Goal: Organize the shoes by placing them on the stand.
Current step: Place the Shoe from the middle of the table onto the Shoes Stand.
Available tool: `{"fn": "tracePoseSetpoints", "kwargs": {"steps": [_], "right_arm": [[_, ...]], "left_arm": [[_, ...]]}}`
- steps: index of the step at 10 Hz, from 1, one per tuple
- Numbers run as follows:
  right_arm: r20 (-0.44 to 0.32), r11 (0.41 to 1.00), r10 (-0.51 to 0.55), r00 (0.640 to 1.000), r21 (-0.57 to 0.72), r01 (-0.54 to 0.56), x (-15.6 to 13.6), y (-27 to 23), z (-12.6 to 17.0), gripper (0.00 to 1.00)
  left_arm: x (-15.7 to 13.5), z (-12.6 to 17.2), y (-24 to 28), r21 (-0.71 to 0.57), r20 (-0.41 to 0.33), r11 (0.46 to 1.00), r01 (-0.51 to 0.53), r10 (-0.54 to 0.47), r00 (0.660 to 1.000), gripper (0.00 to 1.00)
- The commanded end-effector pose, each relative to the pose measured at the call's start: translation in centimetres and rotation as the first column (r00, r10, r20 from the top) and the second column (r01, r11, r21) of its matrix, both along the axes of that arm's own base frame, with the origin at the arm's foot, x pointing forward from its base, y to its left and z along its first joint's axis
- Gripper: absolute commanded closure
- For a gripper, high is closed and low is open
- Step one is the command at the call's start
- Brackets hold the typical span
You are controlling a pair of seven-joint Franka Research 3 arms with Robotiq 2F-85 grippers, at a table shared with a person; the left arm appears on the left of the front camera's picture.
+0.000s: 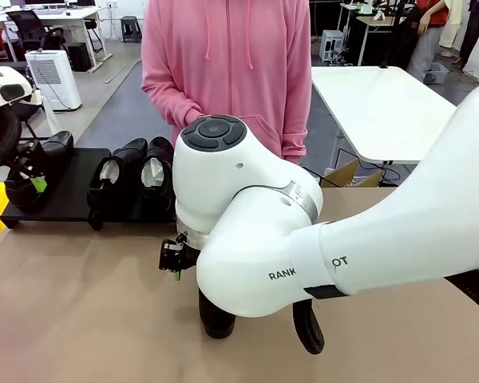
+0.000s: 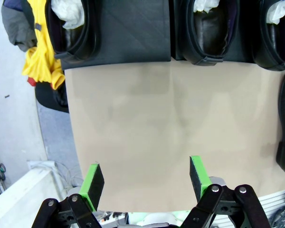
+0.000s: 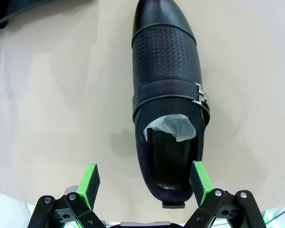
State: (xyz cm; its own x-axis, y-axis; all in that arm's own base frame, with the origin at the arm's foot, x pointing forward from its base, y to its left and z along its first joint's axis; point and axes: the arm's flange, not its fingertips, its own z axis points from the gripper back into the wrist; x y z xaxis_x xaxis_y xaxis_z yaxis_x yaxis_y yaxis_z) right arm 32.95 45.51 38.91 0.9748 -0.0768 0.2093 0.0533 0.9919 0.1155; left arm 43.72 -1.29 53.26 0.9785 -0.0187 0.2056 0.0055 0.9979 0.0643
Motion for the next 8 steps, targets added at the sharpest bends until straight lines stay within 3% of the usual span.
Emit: {"fn": "tracePoseSetpoints", "kwargs": {"steps": [1,3,4,6,8], "right_arm": [[0.022,1.0,-0.002,1.0,-0.004,0.002,0.2,0.4,0.1,0.0],[0.001,1.0,0.0,1.0,0.001,0.0,0.0,0.0,0.0,0.0],[0.008,0.999,0.033,0.999,0.022,-0.033,-1.7,-0.7,1.4,0.0],[0.097,0.997,-0.074,0.992,0.023,0.072,-1.9,-6.6,5.2,0.0],[0.139,0.973,-0.229,0.963,0.038,0.226,-0.8,-12.6,7.1,0.0]], "left_arm": [[-0.2,-0.2,0.1,-0.01,0.01,1.0,0.002,-0.002,1.0,0.07],[-0.2,-0.2,0.1,-0.01,0.01,1.0,0.002,-0.002,1.0,0.07],[0.0,0.0,0.0,0.0,0.0,1.0,0.0,0.0,1.0,0.07],[-3.5,-1.2,-7.2,0.007,-0.046,0.999,0.037,-0.037,0.998,0.07],[-7.3,-1.0,-11.8,-0.05,-0.077,0.997,0.054,-0.058,0.995,0.07]]}}
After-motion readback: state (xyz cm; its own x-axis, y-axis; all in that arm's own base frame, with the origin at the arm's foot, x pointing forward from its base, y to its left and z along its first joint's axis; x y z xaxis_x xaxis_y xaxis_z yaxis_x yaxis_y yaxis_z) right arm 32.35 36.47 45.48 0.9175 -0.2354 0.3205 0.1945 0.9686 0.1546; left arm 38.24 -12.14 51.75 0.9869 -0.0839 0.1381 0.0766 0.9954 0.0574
